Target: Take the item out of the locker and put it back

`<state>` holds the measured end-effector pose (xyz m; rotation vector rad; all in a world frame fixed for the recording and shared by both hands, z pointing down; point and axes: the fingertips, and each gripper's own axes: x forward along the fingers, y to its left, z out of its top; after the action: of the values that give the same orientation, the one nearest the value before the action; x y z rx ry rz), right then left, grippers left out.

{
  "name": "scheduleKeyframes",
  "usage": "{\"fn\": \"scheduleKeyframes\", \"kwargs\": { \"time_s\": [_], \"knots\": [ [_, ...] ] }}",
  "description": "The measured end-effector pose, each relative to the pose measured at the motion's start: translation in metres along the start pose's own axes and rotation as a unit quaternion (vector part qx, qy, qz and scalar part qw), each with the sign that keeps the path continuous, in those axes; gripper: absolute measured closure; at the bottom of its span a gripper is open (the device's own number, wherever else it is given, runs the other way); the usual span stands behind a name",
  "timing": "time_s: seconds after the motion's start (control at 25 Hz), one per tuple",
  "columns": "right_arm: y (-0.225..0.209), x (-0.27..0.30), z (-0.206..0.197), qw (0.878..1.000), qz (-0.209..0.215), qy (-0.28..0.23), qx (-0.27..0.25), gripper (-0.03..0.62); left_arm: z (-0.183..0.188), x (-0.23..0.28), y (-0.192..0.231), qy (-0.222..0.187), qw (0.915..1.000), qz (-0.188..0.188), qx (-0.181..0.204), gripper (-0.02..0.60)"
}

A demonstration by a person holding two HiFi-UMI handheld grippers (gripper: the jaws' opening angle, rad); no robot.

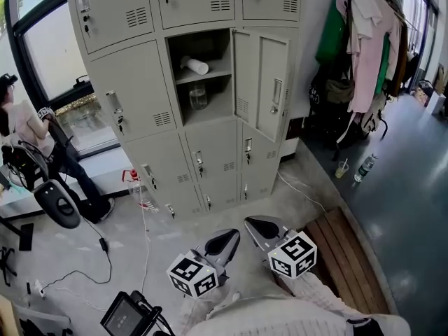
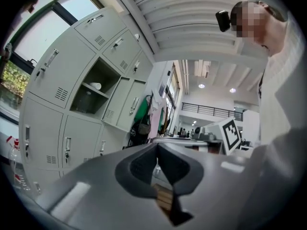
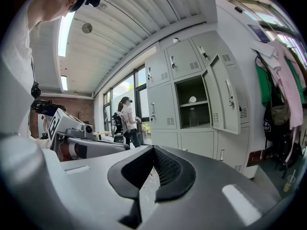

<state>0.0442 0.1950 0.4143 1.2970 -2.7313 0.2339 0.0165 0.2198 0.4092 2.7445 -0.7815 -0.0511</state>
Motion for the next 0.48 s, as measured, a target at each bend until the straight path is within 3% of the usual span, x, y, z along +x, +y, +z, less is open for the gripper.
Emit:
{"fn": "scheduleKeyframes", "kwargs": {
  "time_s": [0.28,0.48],
  "knots": [
    [-0.028,0.075,0.023,0.999,0.033,-0.012,-0.013,0.602,0.022,0.031,0.064,0.005,0.9994,0.013,0.031,0.574],
    [-0.074,0.134,0.041,0.998,0.044,-0.032,-0.014,0.602,0.046,0.063,0.131,-0.006,0.9986,0.040,0.034,0.574]
  ]
}}
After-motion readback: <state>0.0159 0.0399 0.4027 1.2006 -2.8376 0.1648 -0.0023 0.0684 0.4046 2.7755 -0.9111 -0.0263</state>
